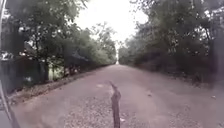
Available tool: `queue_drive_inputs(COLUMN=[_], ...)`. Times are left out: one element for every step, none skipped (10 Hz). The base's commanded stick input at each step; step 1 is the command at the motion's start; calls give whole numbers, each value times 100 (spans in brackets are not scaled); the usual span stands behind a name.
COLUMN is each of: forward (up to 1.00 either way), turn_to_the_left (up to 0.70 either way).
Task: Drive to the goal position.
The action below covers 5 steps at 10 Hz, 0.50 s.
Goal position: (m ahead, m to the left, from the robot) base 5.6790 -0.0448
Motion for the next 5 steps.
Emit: queue_drive_inputs(forward=[70, 70, 70, 70, 70], turn_to_the_left=[0, 0, 0, 0, -2])
